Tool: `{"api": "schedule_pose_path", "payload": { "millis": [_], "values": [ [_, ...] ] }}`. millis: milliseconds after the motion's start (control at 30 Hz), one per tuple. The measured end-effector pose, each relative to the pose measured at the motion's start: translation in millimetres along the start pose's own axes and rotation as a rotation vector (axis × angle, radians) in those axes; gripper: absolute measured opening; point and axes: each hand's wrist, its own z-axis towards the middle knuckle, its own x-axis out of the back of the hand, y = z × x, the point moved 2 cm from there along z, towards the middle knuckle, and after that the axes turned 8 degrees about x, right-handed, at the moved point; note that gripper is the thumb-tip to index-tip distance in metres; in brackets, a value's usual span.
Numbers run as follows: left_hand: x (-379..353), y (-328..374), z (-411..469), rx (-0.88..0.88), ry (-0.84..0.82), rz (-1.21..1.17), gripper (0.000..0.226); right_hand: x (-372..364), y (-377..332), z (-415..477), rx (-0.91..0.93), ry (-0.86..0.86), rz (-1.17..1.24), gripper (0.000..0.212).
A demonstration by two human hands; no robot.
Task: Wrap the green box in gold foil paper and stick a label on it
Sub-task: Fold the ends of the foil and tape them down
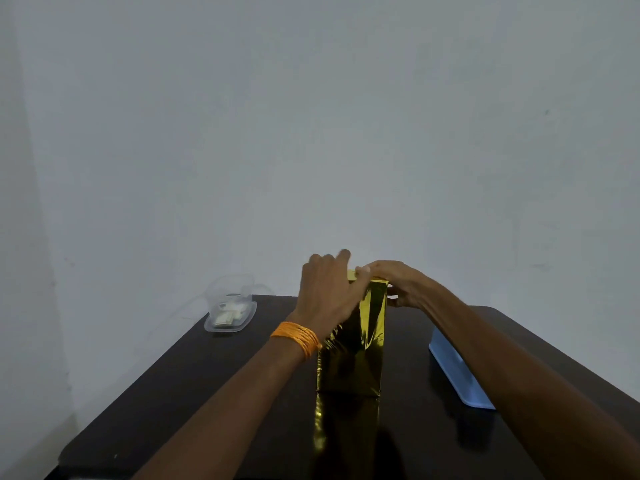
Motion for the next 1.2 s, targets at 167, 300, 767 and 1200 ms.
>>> {"api": "schedule_pose_path", "payload": {
  "millis": [167,300,767,1200],
  "values": [
    [-6,-29,38,0.462,-0.205,-0.501,0.031,0,2,-2,0.01,-0.052,0.031,0.035],
    [-28,-36,52,0.637,-0.474,-0.733,0.039,0,6,1,0.032,-0.05,0.06,0.041],
    [-43,-49,56,0.576,-0.545,-0.906,0.021,1,11,7,0.045,-0.055,0.093,0.045],
    [-59,-66,35,0.748,-0.572,-1.224,0.031,-4,15,4,0.054,-0.045,0.167,0.04]
  ]
}}
